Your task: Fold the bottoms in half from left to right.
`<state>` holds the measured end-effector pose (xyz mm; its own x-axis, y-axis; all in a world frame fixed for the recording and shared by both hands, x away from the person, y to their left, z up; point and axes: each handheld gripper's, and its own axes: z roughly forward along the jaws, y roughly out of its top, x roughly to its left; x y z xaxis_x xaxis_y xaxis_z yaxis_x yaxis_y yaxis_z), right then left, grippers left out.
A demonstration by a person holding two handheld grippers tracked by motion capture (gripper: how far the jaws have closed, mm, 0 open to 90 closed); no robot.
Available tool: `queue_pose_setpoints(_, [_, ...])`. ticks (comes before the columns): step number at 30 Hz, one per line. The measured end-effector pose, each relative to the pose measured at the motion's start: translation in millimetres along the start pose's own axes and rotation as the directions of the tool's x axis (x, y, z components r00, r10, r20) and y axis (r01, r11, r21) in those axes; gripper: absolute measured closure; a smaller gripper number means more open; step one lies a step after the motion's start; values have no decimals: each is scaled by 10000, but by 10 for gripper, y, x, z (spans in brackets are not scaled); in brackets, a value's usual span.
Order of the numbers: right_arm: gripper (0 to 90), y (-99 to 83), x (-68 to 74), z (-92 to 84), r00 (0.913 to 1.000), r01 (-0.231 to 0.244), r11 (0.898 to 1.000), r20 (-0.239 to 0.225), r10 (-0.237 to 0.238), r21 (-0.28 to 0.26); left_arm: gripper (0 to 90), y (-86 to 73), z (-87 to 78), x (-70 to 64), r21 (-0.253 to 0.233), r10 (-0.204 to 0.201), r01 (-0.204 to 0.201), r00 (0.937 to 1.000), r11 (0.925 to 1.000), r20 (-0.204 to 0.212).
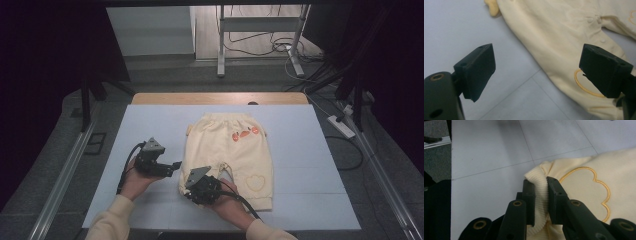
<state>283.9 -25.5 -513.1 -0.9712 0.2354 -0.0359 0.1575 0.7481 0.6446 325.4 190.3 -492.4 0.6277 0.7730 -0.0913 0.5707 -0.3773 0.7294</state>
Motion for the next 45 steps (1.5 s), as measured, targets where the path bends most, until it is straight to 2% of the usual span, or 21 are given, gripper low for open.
queue_pose_setpoints(5, [777,-6,4,-9,10000,-52,9999,-80,51,-120,137,100,81,64,108,-193,192,9998,9998,47])
queue_pose_setpoints(9, [776,-7,4,-14,10000,84,9999,-42,-85,-69,142,146,128,116,107,-371,369,9992,9993,163])
queue_pose_setpoints(11, [776,-7,0,-14,10000,80,10000,-53,-81,-46,142,167,146,123,173,-306,305,9995,9994,89])
queue_pose_setpoints(21, [776,-13,4,-1,9999,-19,10000,-101,18,-25,150,303,223,156,233,-249,242,9992,9994,304])
queue_pose_setpoints(25, [776,-23,0,-4,9999,-71,10000,-131,70,-45,155,385,285,154,333,-42,35,9997,9994,221])
queue_pose_setpoints(31, [775,-39,0,-9,9998,-113,9999,-147,112,-60,161,507,402,173,480,-16,3,9996,9988,270])
queue_pose_setpoints(41, [775,-44,3,-16,9998,-94,9999,-148,93,-58,188,694,580,236,671,21,-21,10000,9977,3])
queue_pose_setpoints(45, [774,-46,3,-15,9998,-76,9999,-177,74,-81,193,718,658,289,692,-234,228,9997,9973,80])
